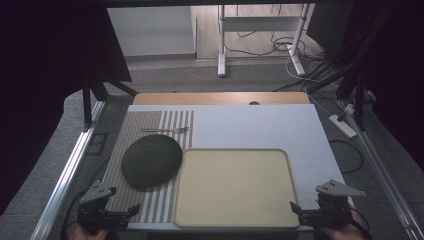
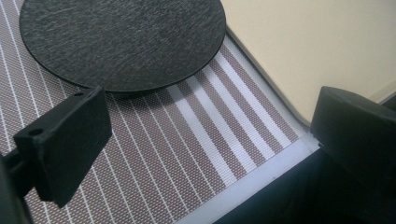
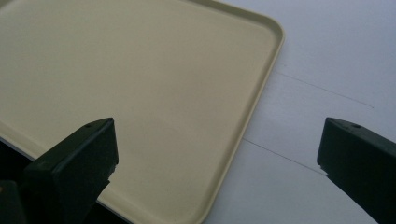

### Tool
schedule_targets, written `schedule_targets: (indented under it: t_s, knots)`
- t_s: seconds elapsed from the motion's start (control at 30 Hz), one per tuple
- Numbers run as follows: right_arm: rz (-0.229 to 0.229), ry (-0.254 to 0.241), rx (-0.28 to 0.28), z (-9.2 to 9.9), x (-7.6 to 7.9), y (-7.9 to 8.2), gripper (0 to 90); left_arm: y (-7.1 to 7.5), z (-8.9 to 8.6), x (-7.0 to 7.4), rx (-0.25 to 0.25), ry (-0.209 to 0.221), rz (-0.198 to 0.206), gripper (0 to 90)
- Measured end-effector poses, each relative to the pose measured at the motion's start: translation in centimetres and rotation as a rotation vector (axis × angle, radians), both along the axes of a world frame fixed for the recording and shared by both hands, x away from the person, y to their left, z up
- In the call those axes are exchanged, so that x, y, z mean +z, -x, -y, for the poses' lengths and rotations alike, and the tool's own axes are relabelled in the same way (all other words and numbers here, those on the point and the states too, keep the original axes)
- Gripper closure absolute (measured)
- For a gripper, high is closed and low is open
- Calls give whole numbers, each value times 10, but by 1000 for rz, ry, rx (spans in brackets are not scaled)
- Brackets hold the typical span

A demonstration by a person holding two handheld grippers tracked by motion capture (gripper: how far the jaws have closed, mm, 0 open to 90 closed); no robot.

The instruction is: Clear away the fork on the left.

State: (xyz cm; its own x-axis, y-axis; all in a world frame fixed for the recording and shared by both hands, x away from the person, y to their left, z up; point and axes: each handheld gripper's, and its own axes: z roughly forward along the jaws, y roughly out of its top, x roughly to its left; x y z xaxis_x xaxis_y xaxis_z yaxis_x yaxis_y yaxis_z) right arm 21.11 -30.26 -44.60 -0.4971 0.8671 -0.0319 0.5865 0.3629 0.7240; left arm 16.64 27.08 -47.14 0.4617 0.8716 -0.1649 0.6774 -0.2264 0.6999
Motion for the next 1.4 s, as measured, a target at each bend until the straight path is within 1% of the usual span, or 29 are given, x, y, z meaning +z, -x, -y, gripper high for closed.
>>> schedule_targets:
  t_s: [0.1,0.2,0.43,0.57,0.77,1.0,1.1,1.2,1.3,1.4]
  knots:
    - [11,-9,-13,2,1,0,0,0,0,0,0,4,0,0]
    - [11,-11,-27,4,1,-1,0,0,0,0,-4,1,0,0]
    - [-4,-10,-12,4,0,-2,0,-1,-1,0,-8,13,-8,0]
    - [-7,-21,-11,4,0,-2,0,-1,-1,-1,-9,16,-10,1]
    - [-7,-12,-6,4,0,-1,0,-2,-2,-1,-15,27,-17,1]
    - [-5,-8,0,3,0,-1,0,-2,-1,0,-22,16,-15,0]
    - [-8,-4,1,3,0,-2,0,-4,-1,-1,-30,18,-27,0]
    - [-9,-6,3,2,0,-2,0,-6,-1,-1,-27,0,-23,0]
    - [-10,-5,8,2,0,-2,0,-7,-1,-1,-27,3,-24,0]
    - [-13,-3,9,2,0,-3,0,-9,0,1,-31,1,-14,0]
